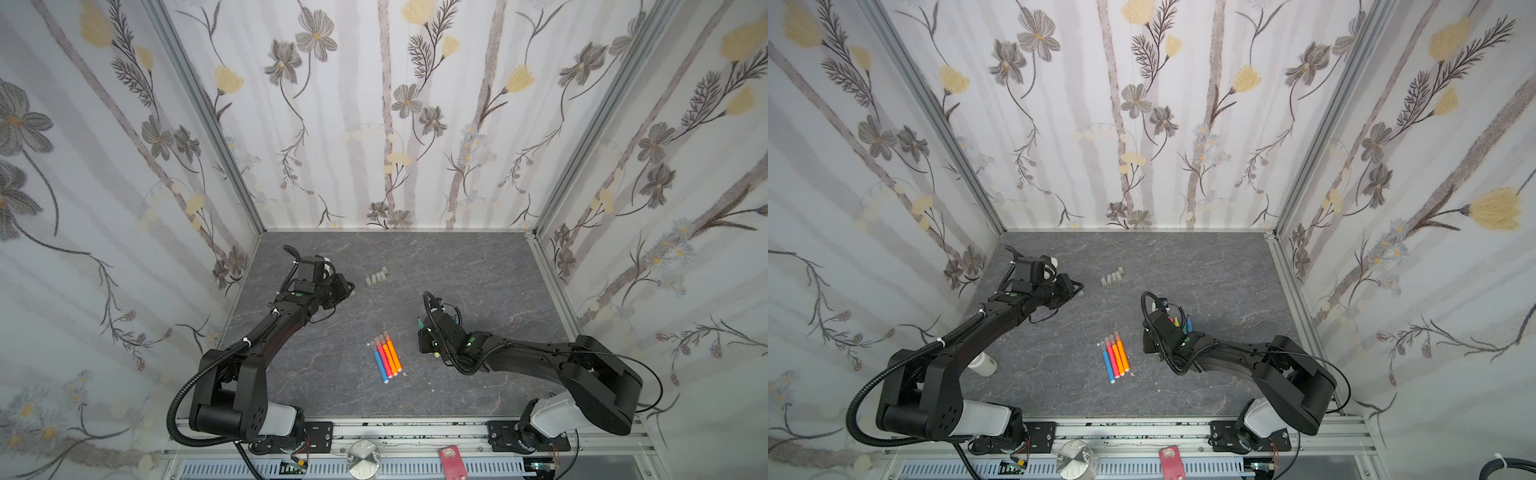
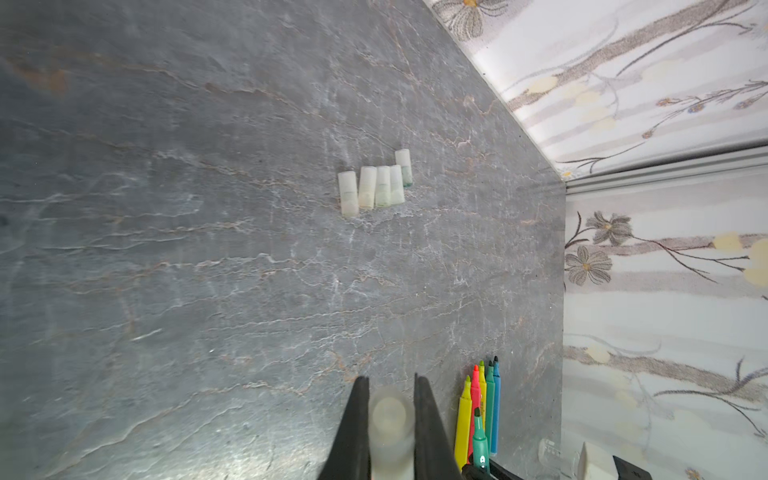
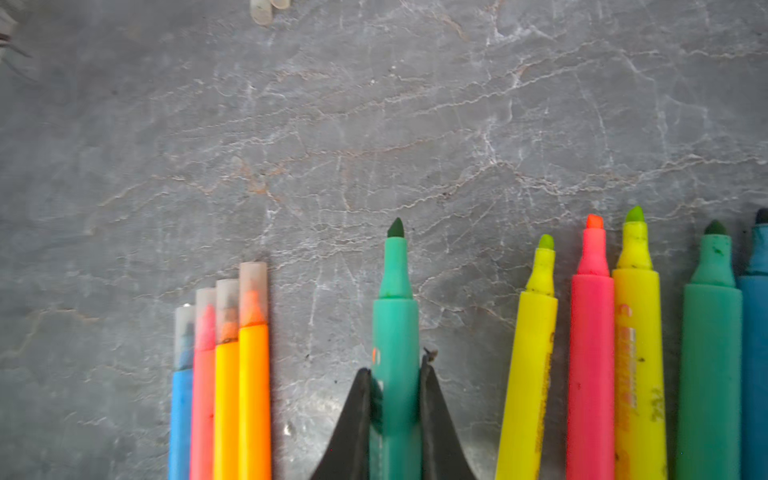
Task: Open the pen caps
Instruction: 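Lay the green marker down with the right gripper while the left carries the cap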
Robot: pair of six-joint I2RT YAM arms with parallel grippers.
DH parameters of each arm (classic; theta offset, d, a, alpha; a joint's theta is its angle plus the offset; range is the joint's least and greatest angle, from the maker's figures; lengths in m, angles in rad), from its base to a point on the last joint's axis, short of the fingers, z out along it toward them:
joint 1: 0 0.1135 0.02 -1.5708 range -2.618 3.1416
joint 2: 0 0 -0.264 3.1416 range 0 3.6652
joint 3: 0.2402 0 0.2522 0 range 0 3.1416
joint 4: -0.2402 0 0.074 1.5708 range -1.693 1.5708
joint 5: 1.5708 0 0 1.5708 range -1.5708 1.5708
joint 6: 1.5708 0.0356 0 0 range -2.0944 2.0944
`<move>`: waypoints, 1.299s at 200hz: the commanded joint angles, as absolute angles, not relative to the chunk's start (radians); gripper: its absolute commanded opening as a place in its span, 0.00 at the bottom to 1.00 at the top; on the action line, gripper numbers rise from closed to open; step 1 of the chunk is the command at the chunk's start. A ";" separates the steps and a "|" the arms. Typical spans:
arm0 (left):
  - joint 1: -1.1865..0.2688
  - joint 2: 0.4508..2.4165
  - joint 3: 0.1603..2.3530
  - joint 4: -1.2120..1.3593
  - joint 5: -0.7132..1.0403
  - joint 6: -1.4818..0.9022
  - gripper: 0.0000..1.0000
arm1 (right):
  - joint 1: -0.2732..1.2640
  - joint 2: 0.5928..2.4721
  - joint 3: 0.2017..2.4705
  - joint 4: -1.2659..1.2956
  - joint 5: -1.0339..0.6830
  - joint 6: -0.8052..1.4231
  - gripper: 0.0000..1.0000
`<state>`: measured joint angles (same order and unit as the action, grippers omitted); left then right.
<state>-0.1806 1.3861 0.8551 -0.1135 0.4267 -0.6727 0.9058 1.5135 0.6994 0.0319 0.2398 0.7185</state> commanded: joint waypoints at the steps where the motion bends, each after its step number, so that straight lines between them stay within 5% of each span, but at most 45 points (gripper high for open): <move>1: -0.152 1.356 0.817 -0.132 0.436 -0.635 0.00 | 0.914 1.562 0.744 -0.037 0.352 0.754 0.00; 260: -0.110 1.497 0.850 -0.053 0.446 -0.606 0.00 | 0.934 1.720 0.855 -0.193 0.440 0.779 0.22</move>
<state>-0.1112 1.4639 0.8230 -0.1020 0.4435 -0.6060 0.9321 1.7168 0.8490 -0.1658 0.4191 0.7692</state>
